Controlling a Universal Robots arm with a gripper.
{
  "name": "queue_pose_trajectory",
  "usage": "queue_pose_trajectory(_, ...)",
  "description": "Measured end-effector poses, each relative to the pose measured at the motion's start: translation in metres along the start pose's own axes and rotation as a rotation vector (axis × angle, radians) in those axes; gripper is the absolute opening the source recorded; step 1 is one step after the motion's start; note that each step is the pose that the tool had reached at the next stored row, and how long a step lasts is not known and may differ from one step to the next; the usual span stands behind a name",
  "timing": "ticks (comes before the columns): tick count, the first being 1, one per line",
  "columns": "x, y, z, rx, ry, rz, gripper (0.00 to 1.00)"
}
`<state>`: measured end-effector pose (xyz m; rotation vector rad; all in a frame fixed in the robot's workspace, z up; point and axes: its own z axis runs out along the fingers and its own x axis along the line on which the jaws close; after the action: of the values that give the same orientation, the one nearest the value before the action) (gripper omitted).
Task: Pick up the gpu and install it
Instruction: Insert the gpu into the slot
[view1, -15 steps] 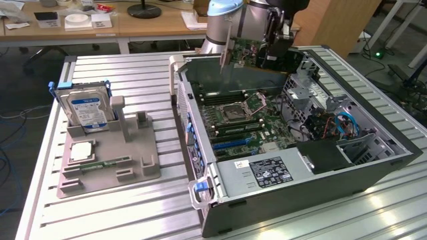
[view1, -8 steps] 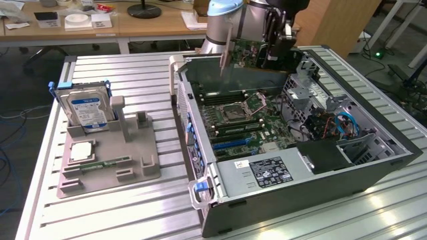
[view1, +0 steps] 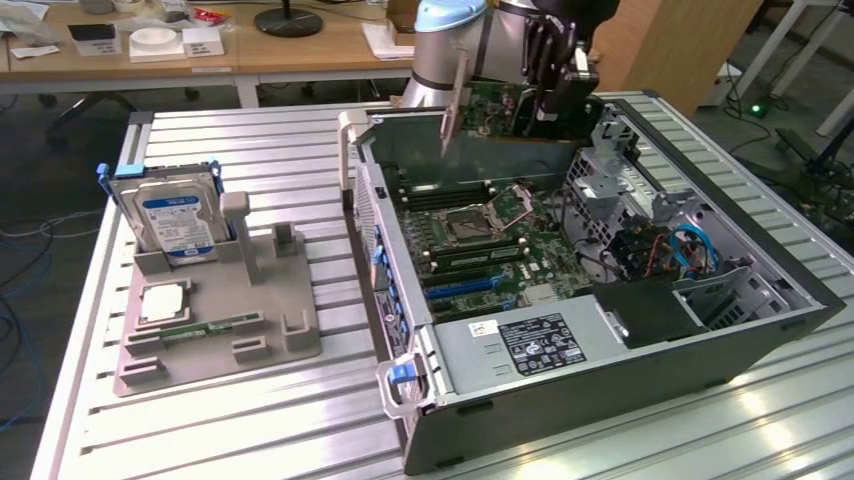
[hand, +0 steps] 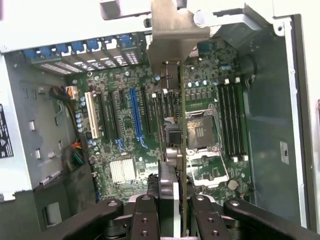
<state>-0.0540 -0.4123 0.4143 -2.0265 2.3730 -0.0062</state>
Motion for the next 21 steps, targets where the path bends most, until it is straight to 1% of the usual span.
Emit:
queue_pose_trajectory(9,0.0001,0.0000,0.0001,-0.0007,-0.0021,-0.119,0.28)
queue_pose_trajectory(11,0.0001,0.0000,0.0001,-0.0007,-0.0023,-0.131,0.28)
queue_pose_trajectory(12,0.0001,-0.0001,0.0004,0.0008,-0.0024,-0.132,0.28)
queue_pose_trajectory(13,0.0001,0.0000,0.0009,0.0046,-0.0018,-0.132,0.28)
queue_pose_trajectory(15,0.0001,0.0000,0.0021,0.0167,-0.0008,-0.132,0.28)
queue_pose_trajectory(16,0.0001,0.0000,0.0027,0.0231,-0.0008,-0.132,0.28)
queue_pose_trajectory(17,0.0002,0.0000,0.0036,0.0283,-0.0013,-0.132,0.28)
queue_pose_trajectory(18,0.0001,0.0000,0.0042,0.0305,-0.0014,-0.132,0.28)
queue_pose_trajectory(21,0.0004,0.0001,0.0060,0.0311,-0.0016,-0.132,0.28)
